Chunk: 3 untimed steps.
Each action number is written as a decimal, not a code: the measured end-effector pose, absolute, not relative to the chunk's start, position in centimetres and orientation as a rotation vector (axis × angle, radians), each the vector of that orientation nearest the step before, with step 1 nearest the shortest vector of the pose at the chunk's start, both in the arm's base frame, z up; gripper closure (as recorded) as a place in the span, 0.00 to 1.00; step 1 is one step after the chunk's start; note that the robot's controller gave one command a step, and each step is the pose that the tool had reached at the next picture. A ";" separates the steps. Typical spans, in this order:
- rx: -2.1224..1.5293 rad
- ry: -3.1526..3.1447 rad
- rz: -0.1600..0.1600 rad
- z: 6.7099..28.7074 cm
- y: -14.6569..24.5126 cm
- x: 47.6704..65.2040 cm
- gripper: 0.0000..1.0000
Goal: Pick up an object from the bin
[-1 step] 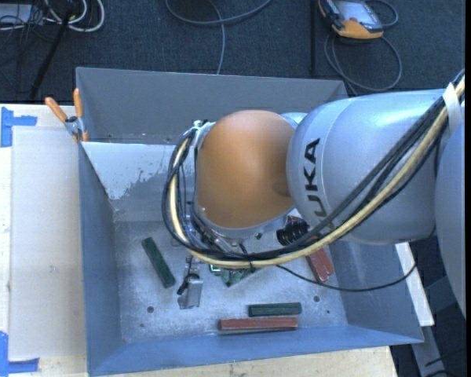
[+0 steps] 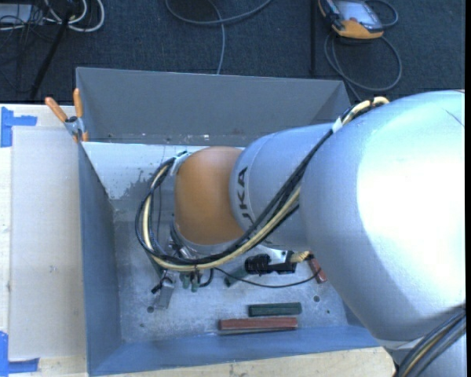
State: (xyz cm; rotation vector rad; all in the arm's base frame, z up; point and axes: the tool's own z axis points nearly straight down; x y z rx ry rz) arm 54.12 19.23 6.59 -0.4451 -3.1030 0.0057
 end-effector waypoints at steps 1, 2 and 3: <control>-0.584 -3.088 -0.001 10.1 18.2 56.3 0.00; -1.322 -2.849 0.002 9.9 19.6 57.3 0.00; -1.454 -2.779 0.007 6.8 19.1 56.6 0.00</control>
Offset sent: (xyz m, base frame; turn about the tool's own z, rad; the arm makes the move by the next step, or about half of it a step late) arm 0.0211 -0.0103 0.0341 0.0904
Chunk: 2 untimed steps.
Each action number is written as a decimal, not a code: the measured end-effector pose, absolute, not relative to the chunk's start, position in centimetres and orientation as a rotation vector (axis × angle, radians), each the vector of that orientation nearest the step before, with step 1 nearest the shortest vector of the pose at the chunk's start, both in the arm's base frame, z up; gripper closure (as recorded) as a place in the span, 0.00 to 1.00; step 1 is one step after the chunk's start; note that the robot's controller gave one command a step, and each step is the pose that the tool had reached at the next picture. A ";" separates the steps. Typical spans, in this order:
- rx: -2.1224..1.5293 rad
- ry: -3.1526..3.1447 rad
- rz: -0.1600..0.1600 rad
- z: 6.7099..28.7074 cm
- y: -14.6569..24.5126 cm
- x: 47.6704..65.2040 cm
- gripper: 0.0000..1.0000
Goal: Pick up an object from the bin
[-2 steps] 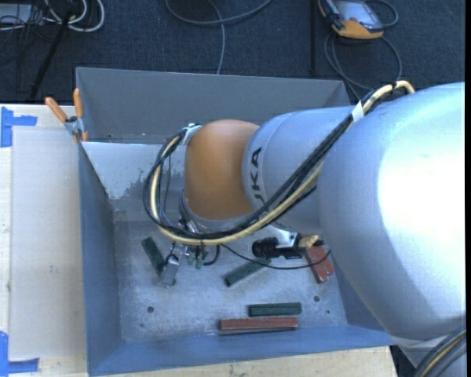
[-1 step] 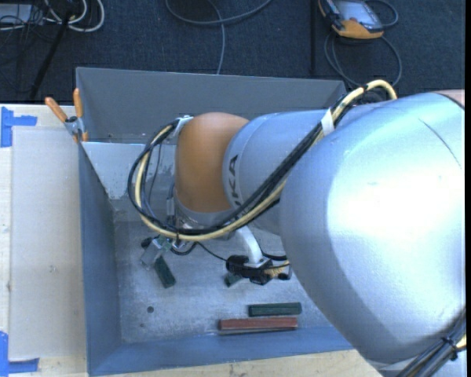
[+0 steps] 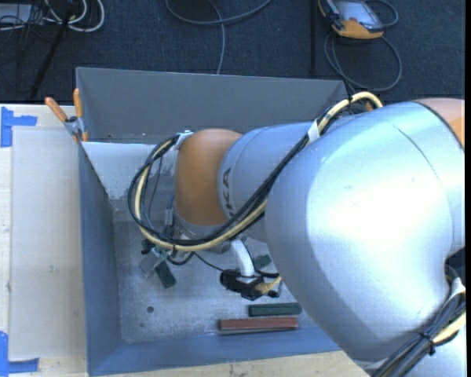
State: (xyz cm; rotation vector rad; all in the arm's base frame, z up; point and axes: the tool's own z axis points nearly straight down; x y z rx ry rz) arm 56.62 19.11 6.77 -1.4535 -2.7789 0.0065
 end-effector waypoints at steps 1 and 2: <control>-1.455 -2.782 0.005 6.7 19.1 56.6 0.00; -1.455 -2.783 0.003 6.8 19.1 56.6 1.00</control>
Offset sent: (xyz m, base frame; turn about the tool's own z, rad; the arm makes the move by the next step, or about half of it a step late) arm 0.0000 0.0000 0.0000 0.0000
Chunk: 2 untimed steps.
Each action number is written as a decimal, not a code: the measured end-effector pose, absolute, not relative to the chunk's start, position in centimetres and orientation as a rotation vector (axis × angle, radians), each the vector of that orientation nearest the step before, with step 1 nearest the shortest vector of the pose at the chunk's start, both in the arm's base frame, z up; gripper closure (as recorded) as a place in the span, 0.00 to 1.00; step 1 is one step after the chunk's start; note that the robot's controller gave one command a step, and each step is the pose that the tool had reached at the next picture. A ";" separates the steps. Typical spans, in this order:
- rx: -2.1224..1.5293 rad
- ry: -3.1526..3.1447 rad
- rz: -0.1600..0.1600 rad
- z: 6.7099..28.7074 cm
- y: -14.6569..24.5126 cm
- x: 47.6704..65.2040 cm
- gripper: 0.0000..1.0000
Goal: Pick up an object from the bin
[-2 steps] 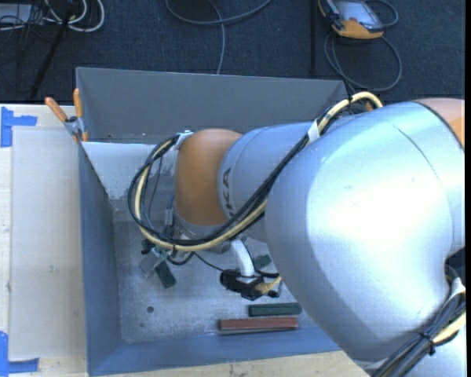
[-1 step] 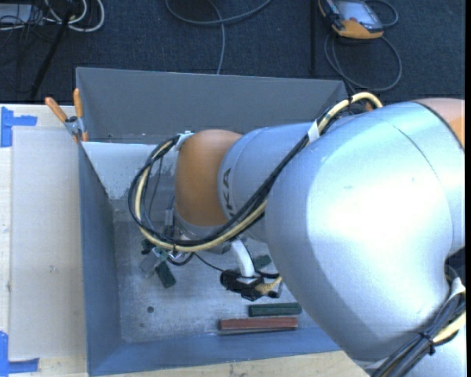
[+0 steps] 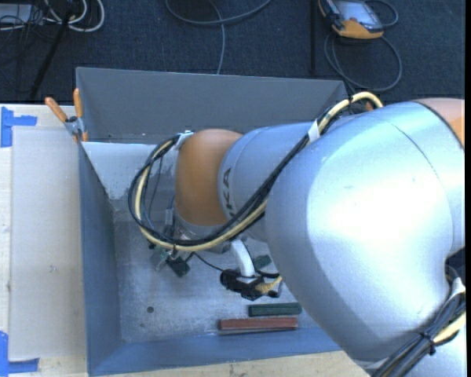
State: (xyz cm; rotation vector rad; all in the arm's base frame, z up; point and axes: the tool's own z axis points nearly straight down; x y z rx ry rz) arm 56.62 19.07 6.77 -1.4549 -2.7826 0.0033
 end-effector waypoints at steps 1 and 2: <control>-1.456 -2.782 0.001 8.4 19.0 56.6 1.00; -1.454 -2.789 -0.006 18.4 19.0 56.8 1.00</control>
Offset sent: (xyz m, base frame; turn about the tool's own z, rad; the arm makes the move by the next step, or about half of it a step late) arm 0.0000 -0.0001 0.0162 0.0000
